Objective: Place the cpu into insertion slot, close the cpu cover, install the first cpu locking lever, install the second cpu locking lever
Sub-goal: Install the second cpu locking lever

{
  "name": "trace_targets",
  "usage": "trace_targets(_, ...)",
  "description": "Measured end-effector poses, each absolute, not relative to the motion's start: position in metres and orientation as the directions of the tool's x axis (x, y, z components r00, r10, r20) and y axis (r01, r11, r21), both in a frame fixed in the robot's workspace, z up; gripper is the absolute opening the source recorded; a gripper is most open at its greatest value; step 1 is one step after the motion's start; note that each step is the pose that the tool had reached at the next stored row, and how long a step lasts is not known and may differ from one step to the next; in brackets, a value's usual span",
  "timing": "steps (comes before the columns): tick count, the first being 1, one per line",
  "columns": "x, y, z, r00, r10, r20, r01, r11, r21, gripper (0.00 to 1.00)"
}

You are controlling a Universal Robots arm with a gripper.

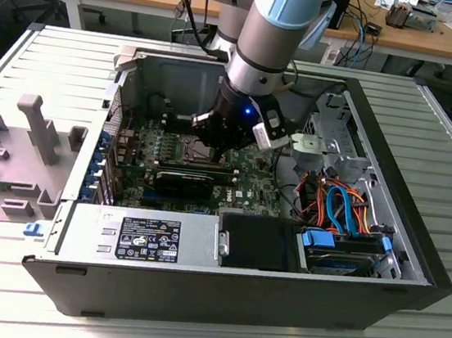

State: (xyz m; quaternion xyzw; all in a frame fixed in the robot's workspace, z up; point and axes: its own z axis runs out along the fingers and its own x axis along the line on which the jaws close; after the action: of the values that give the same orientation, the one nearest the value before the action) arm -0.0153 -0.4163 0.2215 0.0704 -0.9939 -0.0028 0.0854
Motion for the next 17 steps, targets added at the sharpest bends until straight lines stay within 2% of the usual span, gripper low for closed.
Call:
trace_targets(3,-0.015,-0.416,0.221,-0.975,-0.134,0.175,-0.140,0.990,-0.021,0.11)
trace_targets(11,-0.038,-0.416,0.218,-0.976,-0.134,0.174,-0.139,0.990,-0.021,0.11)
trace_targets(17,-0.014,-0.417,0.217,-0.975,-0.134,0.176,-0.140,0.990,-0.021,0.11)
